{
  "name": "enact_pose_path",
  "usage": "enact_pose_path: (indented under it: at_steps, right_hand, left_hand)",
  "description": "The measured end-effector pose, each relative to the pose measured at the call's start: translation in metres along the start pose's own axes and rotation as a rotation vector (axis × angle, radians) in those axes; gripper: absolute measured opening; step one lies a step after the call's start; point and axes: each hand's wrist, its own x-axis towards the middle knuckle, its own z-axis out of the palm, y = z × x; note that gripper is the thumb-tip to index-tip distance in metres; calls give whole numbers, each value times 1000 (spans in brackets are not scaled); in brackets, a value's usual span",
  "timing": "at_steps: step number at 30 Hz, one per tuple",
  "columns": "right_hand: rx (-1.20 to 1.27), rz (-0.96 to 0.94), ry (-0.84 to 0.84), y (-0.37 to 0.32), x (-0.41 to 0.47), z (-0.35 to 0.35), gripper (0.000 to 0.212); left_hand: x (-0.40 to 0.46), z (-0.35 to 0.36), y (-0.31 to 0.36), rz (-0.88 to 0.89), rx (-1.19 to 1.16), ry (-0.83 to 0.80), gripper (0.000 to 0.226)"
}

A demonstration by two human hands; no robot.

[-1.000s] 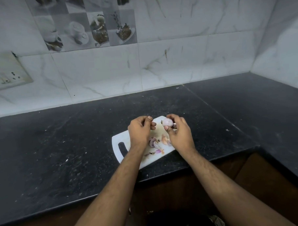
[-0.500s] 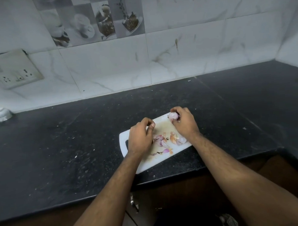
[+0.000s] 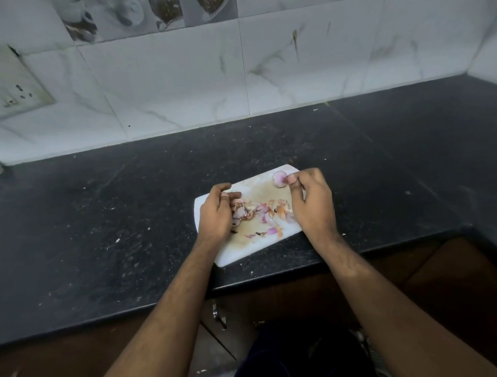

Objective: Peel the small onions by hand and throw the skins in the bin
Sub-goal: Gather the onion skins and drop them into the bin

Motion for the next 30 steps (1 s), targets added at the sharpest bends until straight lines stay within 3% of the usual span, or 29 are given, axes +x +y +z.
enact_pose_path:
  at_steps: [9, 16, 21, 24, 27, 30]
  right_hand:
    - [-135, 167, -284, -19, -17, 33, 61]
    - [-70, 195, -387, -48, -16, 67, 67]
    - [245, 294, -398, -59, -16, 70, 64]
    - [420, 411, -305, -48, -10, 60, 67]
    - [334, 350, -279, -33, -8, 48, 64]
    - [278, 274, -426, -33, -9, 45, 71]
  left_hand:
    - [-2, -4, 0, -83, -186, -29, 36]
    - [-3, -10, 3, -39, -166, -19, 33]
    - [0, -14, 1, -35, -227, -12, 32]
    - [3, -13, -1, -19, -170, -19, 34]
    - [6, -12, -1, -9, -175, -19, 36]
    - [8, -12, -2, 7, -189, 34, 32]
